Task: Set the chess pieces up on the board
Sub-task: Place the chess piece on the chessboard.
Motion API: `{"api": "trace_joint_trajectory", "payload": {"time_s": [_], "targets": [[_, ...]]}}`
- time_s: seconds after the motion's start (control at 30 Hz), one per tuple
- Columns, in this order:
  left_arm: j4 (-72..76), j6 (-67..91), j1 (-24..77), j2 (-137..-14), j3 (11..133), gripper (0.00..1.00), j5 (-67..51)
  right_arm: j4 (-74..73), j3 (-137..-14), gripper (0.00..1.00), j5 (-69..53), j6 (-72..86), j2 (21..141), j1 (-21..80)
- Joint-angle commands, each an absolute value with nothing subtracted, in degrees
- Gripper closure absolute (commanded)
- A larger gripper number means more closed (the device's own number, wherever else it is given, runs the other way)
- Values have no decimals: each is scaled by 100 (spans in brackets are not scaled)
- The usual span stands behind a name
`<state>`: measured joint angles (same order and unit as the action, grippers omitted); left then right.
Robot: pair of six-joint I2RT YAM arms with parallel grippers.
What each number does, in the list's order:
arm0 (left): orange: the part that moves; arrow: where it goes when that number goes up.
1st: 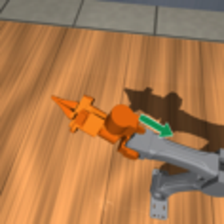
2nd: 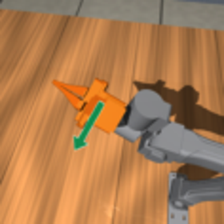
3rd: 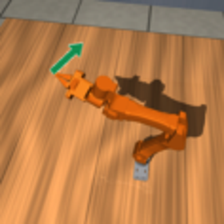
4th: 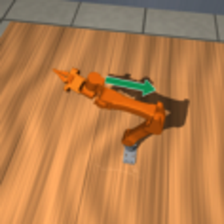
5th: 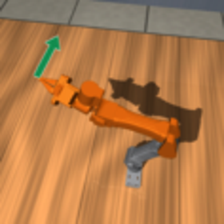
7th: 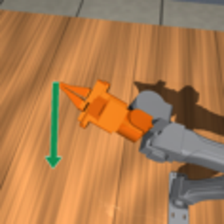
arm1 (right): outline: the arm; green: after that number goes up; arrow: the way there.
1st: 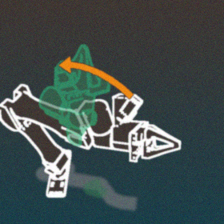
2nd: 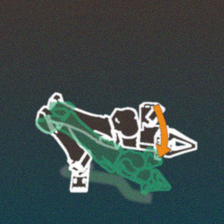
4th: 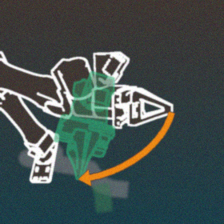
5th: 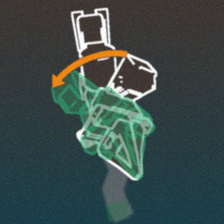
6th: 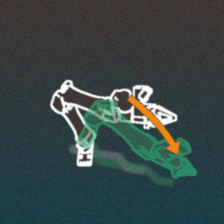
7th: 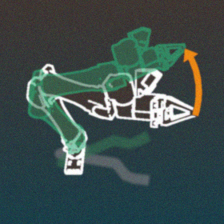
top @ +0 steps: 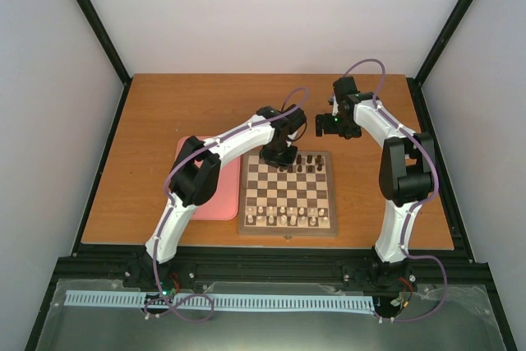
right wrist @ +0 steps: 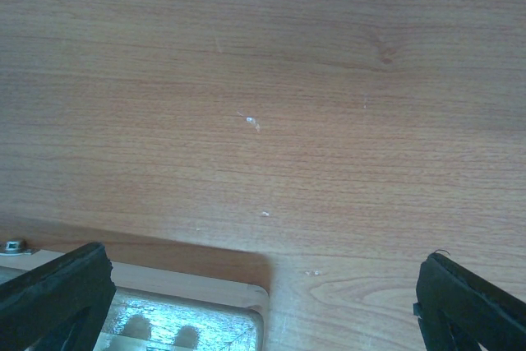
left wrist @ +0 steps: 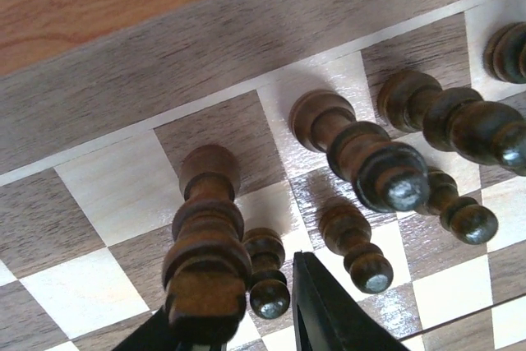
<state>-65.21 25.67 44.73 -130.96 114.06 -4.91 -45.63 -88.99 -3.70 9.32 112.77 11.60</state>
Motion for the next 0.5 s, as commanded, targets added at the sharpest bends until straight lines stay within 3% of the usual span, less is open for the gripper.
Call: {"api": "trace_joint_trajectory", "payload": {"time_s": [0.0,0.47], "targets": [[-6497,2511,4524,-13048,11479,76,-388,-4518,-8895,0,-395,910,11334,1134],[-6504,2474,4524,-12697,11452,67,-408,-4526,-8896,0,-419,909,11300,1134]]}}
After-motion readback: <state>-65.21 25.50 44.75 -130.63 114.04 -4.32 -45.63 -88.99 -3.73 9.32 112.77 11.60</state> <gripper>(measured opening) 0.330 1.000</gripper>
